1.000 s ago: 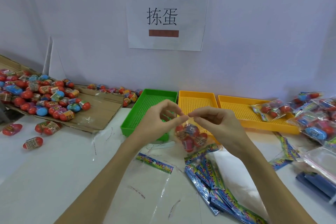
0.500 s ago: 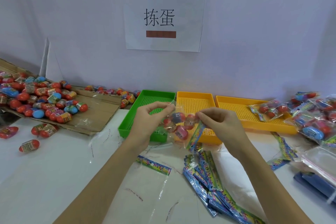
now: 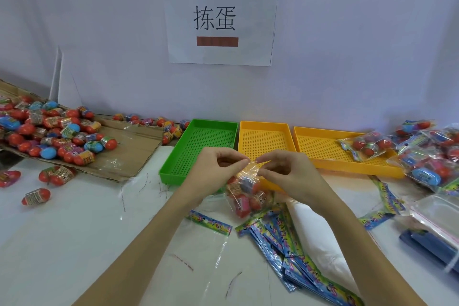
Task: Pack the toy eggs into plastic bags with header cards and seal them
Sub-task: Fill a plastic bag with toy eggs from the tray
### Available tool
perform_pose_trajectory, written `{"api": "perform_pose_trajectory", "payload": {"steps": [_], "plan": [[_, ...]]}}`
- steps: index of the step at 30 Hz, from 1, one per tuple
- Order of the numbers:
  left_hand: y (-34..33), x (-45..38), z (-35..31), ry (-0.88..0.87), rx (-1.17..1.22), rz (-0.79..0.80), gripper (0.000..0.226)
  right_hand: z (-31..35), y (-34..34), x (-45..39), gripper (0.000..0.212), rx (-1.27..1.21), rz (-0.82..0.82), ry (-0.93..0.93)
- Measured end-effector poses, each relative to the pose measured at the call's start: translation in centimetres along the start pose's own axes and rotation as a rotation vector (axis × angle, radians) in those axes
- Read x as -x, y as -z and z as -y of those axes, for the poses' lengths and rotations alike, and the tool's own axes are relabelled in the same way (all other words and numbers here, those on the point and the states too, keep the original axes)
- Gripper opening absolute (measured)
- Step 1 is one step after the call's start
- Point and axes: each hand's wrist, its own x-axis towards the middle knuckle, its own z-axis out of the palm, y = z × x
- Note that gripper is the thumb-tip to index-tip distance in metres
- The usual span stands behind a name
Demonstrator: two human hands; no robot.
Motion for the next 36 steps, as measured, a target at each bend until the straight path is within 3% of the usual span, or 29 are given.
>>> {"api": "perform_pose_trajectory", "payload": {"steps": [3, 6, 8, 10, 12, 15, 19, 23, 26, 28, 32, 36], "plan": [[-0.1, 0.0, -0.1, 0.0, -0.025, -0.061, 0.007, 0.0, -0.2, 0.1, 0.026, -0.026, 0.013, 0.012], [0.5, -0.3, 0.0, -0.009, -0.108, -0.285, 0.006, 0.3, -0.4, 0.0, 0.035, -0.102, -0.049, 0.01], [1.5, -0.4, -0.1, -0.078, -0.216, -0.402, 0.017, 0.6, -0.1, 0.0, 0.036, -0.181, -0.11, 0.037], [2.4, -0.5, 0.0, -0.165, -0.376, -0.368, 0.036, 0.9, 0.3, 0.0, 0.034, -0.226, -0.163, 0.083], [2.4, -0.5, 0.1, -0.206, -0.623, -0.23, 0.044, 1.0, 0.6, 0.0, 0.032, -0.241, -0.199, 0.125], [1.6, -0.5, -0.4, -0.232, -0.758, -0.155, 0.024, 1.3, 1.0, 0.1, 0.029, -0.24, -0.232, 0.161], [1.6, -0.1, -0.8, -0.248, -0.491, -0.067, 0.048, 1.7, 1.8, 0.2, 0.027, -0.23, -0.227, 0.195], [0.8, 0.3, -1.7, -0.233, -0.174, -0.188, 0.021, 2.0, 1.7, 0.4, 0.027, -0.16, -0.141, 0.209], [0.2, 0.4, -2.1, -0.138, -0.049, 0.046, 0.035, 2.2, 1.0, 0.4, 0.026, -0.125, -0.07, 0.229], [-0.2, 0.7, -1.9, -0.121, 0.01, 0.113, 0.028, 2.2, 0.7, 0.4, 0.024, -0.096, -0.057, 0.247], [-0.3, 0.3, -1.2, -0.032, 0.206, -0.015, 0.014, 2.0, 0.8, 0.3, 0.019, -0.123, -0.168, 0.202], [0.1, 0.0, -1.1, 0.056, 0.378, -0.169, 0.014, 0.9, 2.0, 0.0, 0.015, -0.117, -0.173, 0.001]]}}
